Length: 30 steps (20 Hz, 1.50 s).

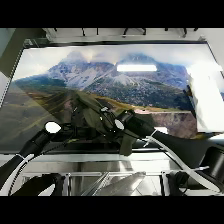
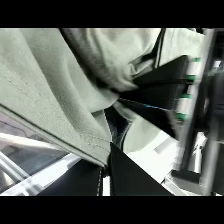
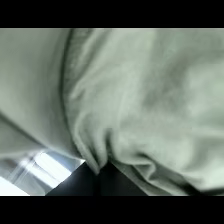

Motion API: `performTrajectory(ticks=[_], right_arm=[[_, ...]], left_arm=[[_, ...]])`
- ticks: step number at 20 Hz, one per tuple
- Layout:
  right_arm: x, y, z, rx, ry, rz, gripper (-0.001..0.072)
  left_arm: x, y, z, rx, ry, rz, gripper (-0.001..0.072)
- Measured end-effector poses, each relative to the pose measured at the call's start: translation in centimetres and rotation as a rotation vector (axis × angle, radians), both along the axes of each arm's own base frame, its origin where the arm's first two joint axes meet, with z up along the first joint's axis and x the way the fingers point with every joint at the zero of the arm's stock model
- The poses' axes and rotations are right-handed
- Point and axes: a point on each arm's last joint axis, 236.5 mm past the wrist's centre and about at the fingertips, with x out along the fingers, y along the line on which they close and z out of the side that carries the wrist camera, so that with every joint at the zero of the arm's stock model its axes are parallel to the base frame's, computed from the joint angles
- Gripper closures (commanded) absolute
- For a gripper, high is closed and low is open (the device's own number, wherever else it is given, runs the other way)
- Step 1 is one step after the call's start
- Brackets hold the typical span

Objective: Fold the shirts.

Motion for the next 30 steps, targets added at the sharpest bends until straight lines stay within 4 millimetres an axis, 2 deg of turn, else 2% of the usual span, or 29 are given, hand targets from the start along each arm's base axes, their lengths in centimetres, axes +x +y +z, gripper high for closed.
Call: performTrajectory(ticks=[5,8,10,11,12,14,15,16,17,20,25,28,30], right_arm=[[0.2,-2.1,4.0,0.015,-0.002,-0.022,0.0682],[1.1,-4.6,7.8,0.052,-0.019,-0.096,0.0682],[2.3,-7.1,11.2,0.092,-0.060,-0.178,0.0682],[3.0,-9.3,12.7,0.087,-0.092,-0.233,0.0681],[3.9,-10.6,14.6,0.124,-0.135,-0.285,0.0681],[4.1,-12.9,17.6,0.179,-0.173,-0.367,0.0682],[4.5,-14.3,18.6,0.187,-0.202,-0.404,0.0682],[4.4,-15.8,19.4,0.176,-0.221,-0.431,0.0681],[3.9,-16.5,20.1,0.185,-0.220,-0.440,0.0682],[3.0,-19.4,20.9,0.151,-0.224,-0.476,0.0682],[3.5,-23.2,23.9,0.191,-0.336,-0.588,0.0682],[3.6,-24.9,27.9,0.271,-0.480,-0.669,0.0682],[3.4,-25.6,32.2,0.347,-0.628,-0.694,0.0681]], left_arm=[[-0.2,0.5,-0.5,0.029,-0.005,-0.022,0.0693],[-0.4,1.6,-0.4,0.039,0.012,-0.025,0.0693],[-0.2,3.4,0.2,0.053,0.002,-0.017,0.0693],[0.1,5.0,0.3,0.081,-0.011,-0.001,0.0694],[0.9,5.9,1.3,0.069,-0.032,0.037,0.0694],[1.6,8.6,3.2,0.080,-0.073,0.089,0.0694],[2.6,10.0,4.6,0.084,-0.120,0.135,0.0694],[2.7,11.2,5.9,0.092,-0.146,0.149,0.0694],[3.0,12.4,7.0,0.116,-0.182,0.167,0.0694],[3.9,15.0,10.8,0.188,-0.285,0.218,0.0694],[5.1,18.6,17.3,0.336,-0.421,0.271,0.0694],[6.0,19.9,22.0,0.391,-0.496,0.299,0.0695],[6.6,20.5,26.3,0.414,-0.572,0.318,0.0694]])
